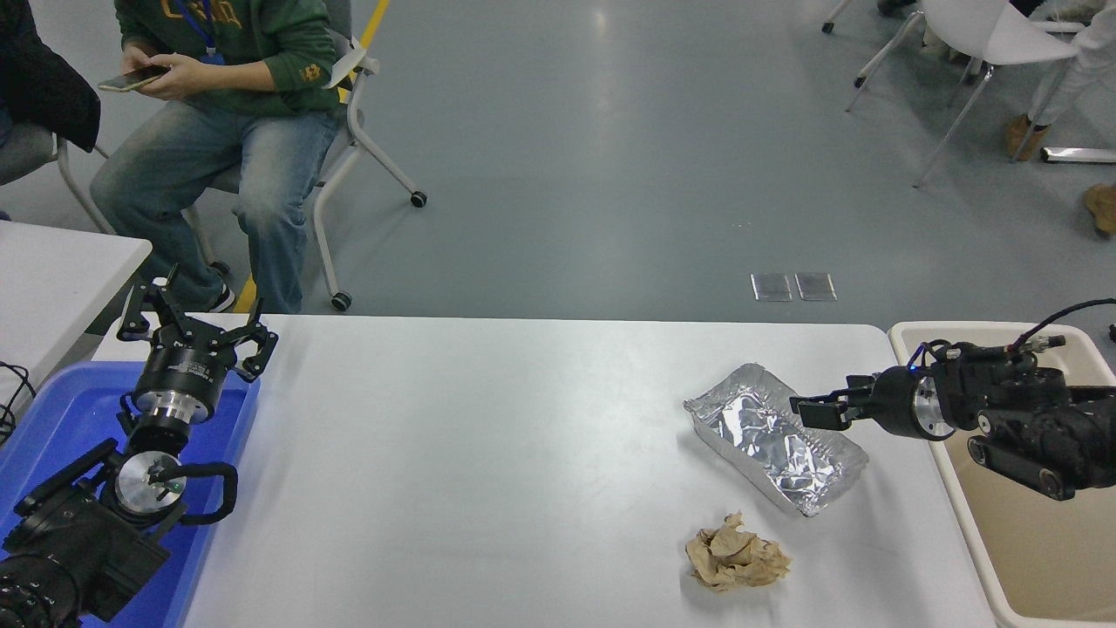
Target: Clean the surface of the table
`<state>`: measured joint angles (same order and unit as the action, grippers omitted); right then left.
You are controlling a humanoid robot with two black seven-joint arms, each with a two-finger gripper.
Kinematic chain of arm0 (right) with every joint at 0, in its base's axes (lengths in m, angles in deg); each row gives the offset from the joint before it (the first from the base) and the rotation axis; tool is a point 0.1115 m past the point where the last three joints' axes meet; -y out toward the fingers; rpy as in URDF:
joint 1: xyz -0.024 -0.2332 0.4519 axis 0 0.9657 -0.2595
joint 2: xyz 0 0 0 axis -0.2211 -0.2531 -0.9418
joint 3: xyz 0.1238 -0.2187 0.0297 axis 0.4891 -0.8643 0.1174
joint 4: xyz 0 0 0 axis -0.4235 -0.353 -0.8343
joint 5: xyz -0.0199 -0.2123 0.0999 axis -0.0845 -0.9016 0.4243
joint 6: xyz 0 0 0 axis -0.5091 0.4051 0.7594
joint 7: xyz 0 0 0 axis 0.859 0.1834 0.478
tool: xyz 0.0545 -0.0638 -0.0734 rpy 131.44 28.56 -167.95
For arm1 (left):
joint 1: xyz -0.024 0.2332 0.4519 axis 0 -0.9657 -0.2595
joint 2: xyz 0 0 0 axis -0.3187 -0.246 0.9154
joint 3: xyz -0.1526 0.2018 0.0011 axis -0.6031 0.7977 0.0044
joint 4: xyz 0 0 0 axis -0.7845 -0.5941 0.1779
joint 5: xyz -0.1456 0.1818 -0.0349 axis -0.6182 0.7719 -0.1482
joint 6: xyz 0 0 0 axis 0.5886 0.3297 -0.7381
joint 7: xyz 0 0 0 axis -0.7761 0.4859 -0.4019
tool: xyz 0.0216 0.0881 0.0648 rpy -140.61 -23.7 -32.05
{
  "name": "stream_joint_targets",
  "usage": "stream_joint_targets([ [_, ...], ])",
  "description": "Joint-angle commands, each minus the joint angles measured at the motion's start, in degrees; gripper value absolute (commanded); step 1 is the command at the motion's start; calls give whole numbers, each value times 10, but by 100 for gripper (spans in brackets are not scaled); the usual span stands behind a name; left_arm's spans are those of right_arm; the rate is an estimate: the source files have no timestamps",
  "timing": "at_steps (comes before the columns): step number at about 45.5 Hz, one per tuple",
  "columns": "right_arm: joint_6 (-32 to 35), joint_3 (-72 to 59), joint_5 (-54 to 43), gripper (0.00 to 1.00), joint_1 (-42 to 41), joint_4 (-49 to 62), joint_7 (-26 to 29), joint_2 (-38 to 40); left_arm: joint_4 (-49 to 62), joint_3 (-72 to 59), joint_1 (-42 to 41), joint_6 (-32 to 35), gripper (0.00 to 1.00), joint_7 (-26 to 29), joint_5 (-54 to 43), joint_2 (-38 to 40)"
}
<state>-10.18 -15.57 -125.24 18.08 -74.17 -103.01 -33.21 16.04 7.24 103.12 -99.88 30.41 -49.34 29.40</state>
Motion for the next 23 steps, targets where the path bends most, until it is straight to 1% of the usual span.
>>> stream_joint_targets([
  [1, -13, 4, 7, 98, 32, 20, -1, -19, 0, 0, -1, 0, 100, 0, 0, 0],
  [8, -19, 4, 16, 97, 51, 41, -1, -33, 0, 0, 0, 0, 100, 0, 0, 0],
  [16, -51, 5, 21, 96, 92, 111, -1, -73, 0, 0, -1, 0, 100, 0, 0, 0],
  [21, -53, 3, 49, 93, 105, 143, -6, -91, 0, 0, 0, 0, 100, 0, 0, 0],
  [23, -53, 1, 58, 90, 108, 149, -9, -94, 0, 0, -1, 0, 100, 0, 0, 0],
])
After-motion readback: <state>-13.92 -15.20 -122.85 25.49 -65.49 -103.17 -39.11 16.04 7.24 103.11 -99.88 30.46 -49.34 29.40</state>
